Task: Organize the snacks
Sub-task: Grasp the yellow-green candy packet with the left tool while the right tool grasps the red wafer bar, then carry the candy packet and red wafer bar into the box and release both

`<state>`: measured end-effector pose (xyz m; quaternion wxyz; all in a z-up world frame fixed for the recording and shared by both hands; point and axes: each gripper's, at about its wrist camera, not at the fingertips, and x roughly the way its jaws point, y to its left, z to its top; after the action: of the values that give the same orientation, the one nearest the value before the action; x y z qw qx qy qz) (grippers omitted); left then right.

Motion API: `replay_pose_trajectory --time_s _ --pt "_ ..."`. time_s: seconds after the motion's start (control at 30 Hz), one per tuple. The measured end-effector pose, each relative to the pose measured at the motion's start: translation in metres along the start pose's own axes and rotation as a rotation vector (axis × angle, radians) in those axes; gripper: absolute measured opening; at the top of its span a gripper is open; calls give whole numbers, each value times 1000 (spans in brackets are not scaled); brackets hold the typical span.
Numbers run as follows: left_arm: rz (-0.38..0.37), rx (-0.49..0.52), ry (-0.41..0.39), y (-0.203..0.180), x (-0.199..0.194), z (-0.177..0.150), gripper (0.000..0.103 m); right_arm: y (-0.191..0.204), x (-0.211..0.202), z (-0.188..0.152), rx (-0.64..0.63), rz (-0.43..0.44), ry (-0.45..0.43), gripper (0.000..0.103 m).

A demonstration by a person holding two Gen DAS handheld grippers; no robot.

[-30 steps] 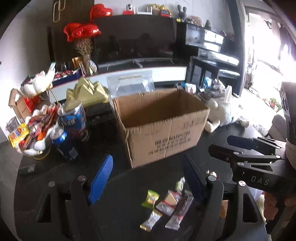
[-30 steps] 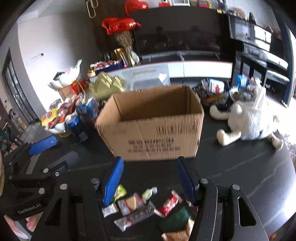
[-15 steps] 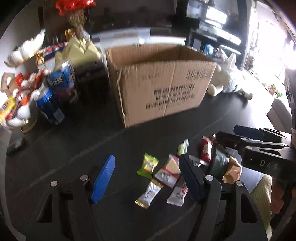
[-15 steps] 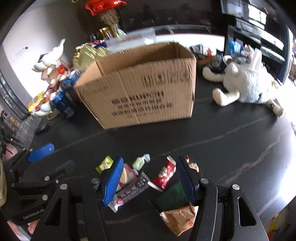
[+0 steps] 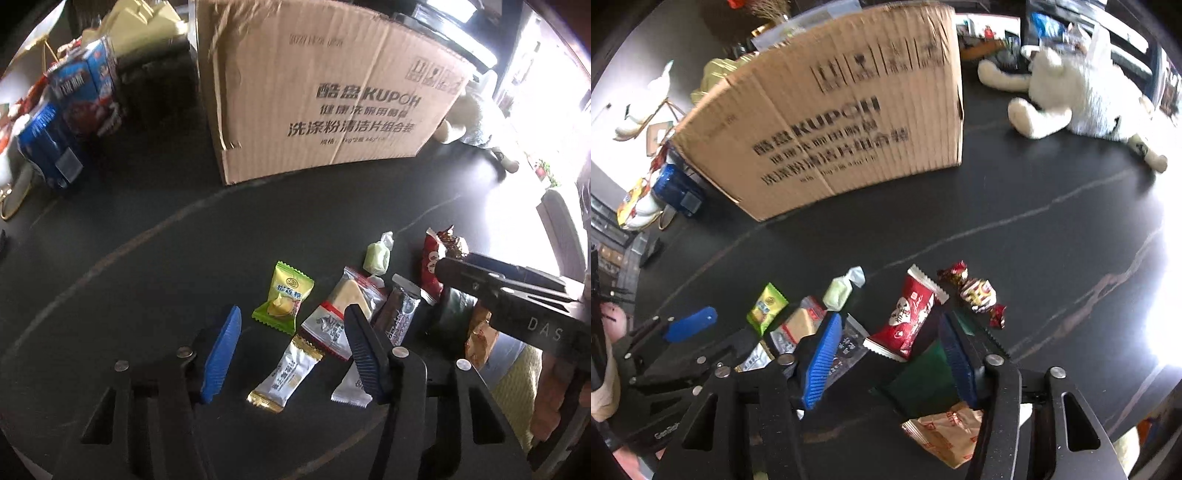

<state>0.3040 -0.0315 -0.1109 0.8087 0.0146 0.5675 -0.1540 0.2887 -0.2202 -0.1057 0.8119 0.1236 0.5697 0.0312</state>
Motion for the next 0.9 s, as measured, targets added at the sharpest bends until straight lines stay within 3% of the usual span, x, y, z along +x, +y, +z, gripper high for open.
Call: replay_pose_trajectory --time_s 0.37,0.57,0.77,0.83,0.9 --pt "15 -22 38 8 22 5 50 -6 20 1 48 -6 47 45" --pt "8 -44 57 15 30 7 42 -5 27 6 57 -7 61 40" --pt "16 -44 57 18 31 7 35 -7 38 10 68 -17 63 28" --pt "19 -40 60 17 31 8 24 -7 38 11 57 -21 55 25" --pt "20 -43 52 18 28 8 23 -8 38 11 61 -13 54 24"
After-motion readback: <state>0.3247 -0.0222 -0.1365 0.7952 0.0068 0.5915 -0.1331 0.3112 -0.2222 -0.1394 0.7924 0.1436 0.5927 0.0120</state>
